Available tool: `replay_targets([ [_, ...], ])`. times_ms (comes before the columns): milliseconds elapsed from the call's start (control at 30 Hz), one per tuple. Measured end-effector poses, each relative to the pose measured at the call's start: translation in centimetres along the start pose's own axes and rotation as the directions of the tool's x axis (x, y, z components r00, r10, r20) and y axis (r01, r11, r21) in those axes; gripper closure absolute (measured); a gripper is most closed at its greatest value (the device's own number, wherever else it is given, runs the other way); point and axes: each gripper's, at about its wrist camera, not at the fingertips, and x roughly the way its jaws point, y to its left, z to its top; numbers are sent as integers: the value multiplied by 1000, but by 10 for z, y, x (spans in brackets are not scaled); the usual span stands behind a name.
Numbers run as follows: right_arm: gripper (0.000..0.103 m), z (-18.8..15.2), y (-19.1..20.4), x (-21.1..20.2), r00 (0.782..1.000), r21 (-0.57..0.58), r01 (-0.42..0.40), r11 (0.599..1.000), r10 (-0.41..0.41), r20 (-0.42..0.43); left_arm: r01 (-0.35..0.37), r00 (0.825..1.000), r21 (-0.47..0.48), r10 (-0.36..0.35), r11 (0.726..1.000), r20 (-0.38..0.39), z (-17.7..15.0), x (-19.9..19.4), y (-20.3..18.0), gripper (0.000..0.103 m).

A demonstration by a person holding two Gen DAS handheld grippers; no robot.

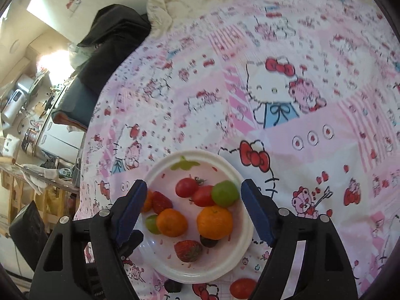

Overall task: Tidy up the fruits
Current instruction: 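Carry the green tomato onto the plate with the left tool while the right releases its tomato there, then grasp a dark plum with the left tool while the right tool grasps a red tomato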

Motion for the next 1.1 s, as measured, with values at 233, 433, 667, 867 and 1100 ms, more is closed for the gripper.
replay_targets([
  [233,23,-17,10,-26,1000,-21,12,1000,-12,26,-20,1000,-99,21,995,5,-11,-11,23,26],
  [433,23,-26,21,-53,997,-99,49,994,-43,58,-53,997,-63,56,997,50,-19,-42,23,26],
  [667,23,-48,10,-81,996,-22,30,999,-28,83,-30,998,-121,37,992,55,-34,-70,30,26],
  [867,23,-71,1,-102,995,7,44,999,-44,86,-53,997,-128,59,990,47,-47,-83,29,26],
  [1100,23,-100,-22,-112,993,51,103,993,-106,50,-28,995,-107,18,994,-94,-67,-59,16,26],
])
